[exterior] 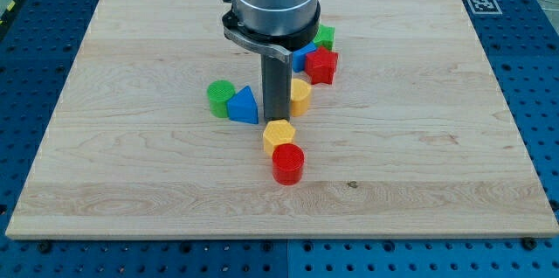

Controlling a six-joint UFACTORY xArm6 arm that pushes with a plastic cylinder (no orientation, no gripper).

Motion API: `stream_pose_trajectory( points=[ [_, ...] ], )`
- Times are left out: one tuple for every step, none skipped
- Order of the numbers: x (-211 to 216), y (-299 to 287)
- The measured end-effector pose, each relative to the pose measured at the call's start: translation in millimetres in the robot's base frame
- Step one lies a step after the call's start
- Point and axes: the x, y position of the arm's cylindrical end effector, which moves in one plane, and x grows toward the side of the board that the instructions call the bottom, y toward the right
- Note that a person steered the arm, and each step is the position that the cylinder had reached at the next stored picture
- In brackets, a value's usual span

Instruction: Move the green star to the right of the red star

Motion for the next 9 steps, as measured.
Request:
stream_pose_trajectory(
  points=[
    [-27, -18],
    [-72, -41],
    [-91, -47],
    [-103, -43],
    [-125, -25],
    [-144, 3],
    [-174, 23],
    [-175, 53],
    [-162, 81]
  ],
)
